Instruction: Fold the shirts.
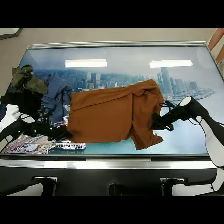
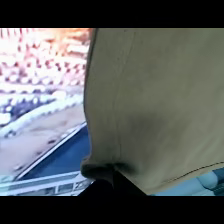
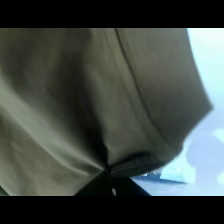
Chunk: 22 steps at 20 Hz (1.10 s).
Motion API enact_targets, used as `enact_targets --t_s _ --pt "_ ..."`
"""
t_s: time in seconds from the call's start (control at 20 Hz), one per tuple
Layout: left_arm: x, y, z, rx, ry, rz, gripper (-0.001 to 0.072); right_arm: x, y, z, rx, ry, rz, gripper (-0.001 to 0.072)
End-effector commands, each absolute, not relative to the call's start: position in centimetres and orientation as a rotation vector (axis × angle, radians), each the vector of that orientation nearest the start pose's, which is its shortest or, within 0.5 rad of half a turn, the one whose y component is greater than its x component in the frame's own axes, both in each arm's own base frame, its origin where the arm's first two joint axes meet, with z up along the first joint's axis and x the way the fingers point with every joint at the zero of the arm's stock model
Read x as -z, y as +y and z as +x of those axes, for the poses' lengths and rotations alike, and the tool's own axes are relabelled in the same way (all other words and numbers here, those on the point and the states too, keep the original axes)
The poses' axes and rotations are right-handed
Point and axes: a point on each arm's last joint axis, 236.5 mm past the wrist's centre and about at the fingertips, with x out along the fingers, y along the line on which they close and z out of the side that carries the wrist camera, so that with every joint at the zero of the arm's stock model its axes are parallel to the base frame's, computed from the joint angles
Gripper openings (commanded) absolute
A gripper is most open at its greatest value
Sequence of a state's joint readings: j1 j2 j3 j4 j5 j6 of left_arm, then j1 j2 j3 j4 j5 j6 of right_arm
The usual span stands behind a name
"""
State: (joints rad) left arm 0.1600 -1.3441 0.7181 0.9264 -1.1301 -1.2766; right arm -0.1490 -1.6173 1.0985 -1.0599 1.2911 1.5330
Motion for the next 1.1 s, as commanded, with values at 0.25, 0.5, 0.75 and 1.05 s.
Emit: enact_targets --t_s 0.25,0.5,0.75,1.05 --pt "-20.0 -5.7 40.8 0.323 0.673 -0.358 0.0026 -18.4 1.4 45.9 -0.159 0.827 0.230 0.0036" --pt "-55.1 -3.9 28.9 0.251 -0.271 -0.240 0.0026 -59.1 -0.5 28.1 -0.020 -0.367 0.043 0.0036" --pt "-60.3 -4.7 20.5 0.270 -0.463 -0.238 0.0026 -62.3 -0.9 16.9 0.053 -0.508 0.030 0.0036" --pt "-55.8 -4.7 26.9 0.276 -0.265 -0.258 0.0026 -55.6 -2.5 22.5 0.101 -0.202 0.089 0.0037"
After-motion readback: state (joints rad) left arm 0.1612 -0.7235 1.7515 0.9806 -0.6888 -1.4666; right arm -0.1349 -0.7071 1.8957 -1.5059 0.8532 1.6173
